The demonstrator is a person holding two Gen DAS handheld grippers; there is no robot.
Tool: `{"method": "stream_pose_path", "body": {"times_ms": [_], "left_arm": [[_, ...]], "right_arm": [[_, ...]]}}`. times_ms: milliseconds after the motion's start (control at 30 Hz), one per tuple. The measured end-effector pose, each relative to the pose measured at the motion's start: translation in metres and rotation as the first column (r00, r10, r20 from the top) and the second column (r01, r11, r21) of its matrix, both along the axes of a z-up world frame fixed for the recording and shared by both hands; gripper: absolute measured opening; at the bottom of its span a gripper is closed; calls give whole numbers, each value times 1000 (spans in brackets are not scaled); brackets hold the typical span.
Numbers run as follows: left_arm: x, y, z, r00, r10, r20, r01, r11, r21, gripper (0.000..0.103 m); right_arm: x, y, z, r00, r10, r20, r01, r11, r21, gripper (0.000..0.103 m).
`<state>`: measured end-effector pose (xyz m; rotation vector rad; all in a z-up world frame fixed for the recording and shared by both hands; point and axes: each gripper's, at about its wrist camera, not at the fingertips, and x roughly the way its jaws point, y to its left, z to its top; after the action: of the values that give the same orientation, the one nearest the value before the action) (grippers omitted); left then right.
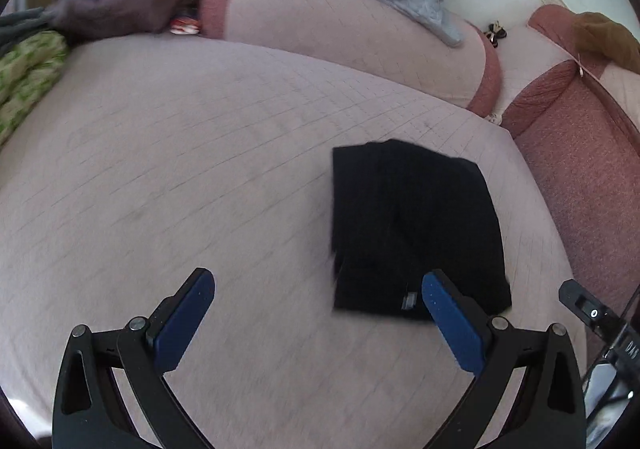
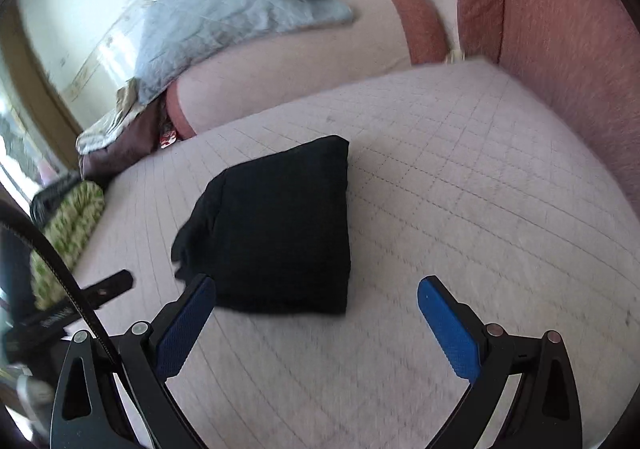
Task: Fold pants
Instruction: 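Grasp the folded black pants stack with both grippers from opposite sides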
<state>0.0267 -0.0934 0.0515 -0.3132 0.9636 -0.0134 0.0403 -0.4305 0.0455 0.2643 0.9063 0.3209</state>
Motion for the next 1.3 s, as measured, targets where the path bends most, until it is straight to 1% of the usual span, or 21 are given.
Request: {"method": "stream_pose_path", "body": {"times_ms": [33,100,167,233,300,367,433,500,533,567,633,700,733,833,967,1033,1067,1100,1167,1233,1300], "left_arm": [[17,0,-6,1000,-18,-15,17,999,-35,103],[43,1,-21,998,-25,-57,20,996,-89,103],[64,3,-40,993,-33,-110,13,984,-179,103],[79,3,-58,986,-49,-157,8,968,-251,103],[84,0,-65,988,-53,-144,14,966,-259,103],[90,-7,-64,990,-90,-108,57,959,-278,103],[98,-13,-67,985,-141,-101,96,928,-360,103],[101,-21,-70,982,-165,-95,113,908,-403,103],[100,-29,-71,980,-179,-89,128,904,-408,94],[100,-35,-71,979,-182,-94,132,910,-393,86],[102,-42,-67,980,-176,-94,135,930,-341,79],[105,-44,-65,982,-165,-92,124,931,-342,73],[107,-41,-64,983,-156,-92,112,923,-368,70],[119,-34,-63,987,-140,-81,93,902,-421,62],[140,-26,-65,992,-106,-69,66,901,-429,62],[149,-21,-70,993,-75,-95,29,910,-413,62],[151,-15,-71,993,-66,-103,17,907,-420,62],[151,-11,-69,993,-62,-101,12,901,-434,62],[149,-1,-57,996,-46,-78,5,890,-457,62],[145,5,-32,1000,-27,-9,20,899,-438,62],[145,4,-13,999,-15,45,32,910,-414,62]], "right_arm": [[15,-3,-3,999,-8,-39,9,1000,24,103],[39,-8,-11,997,-32,-76,35,998,47,103],[69,-10,-26,990,-54,-133,65,994,82,99],[95,-11,-44,978,-61,-201,94,983,158,89],[119,-8,-65,965,-50,-258,110,969,222,82],[138,-5,-84,957,-38,-287,117,957,266,80],[150,-3,-91,965,-13,-263,96,946,308,80],[158,1,-94,970,31,-241,61,929,364,77],[163,5,-97,967,72,-243,35,912,409,63],[166,10,-102,959,114,-258,13,896,444,57],[166,16,-102,962,114,-248,2,906,424,47],[168,18,-97,964,123,-236,-10,904,428,34],[170,19,-92,966,127,-224,-18,900,435,30],[176,23,-74,981,120,-153,-46,909,415,29],[196,27,-60,991,99,-85,-57,911,408,29],[207,30,-65,994,71,-85,-33,920,391,34],[211,27,-70,994,30,-105,9,935,354,38],[214,25,-77,991,-15,-129,53,953,298,48],[214,21,-84,990,-47,-135,82,961,265,50],[213,17,-81,990,-66,-127,98,958,268,51],[208,17,-66,994,-92,-66,106,960,258,51]]}}
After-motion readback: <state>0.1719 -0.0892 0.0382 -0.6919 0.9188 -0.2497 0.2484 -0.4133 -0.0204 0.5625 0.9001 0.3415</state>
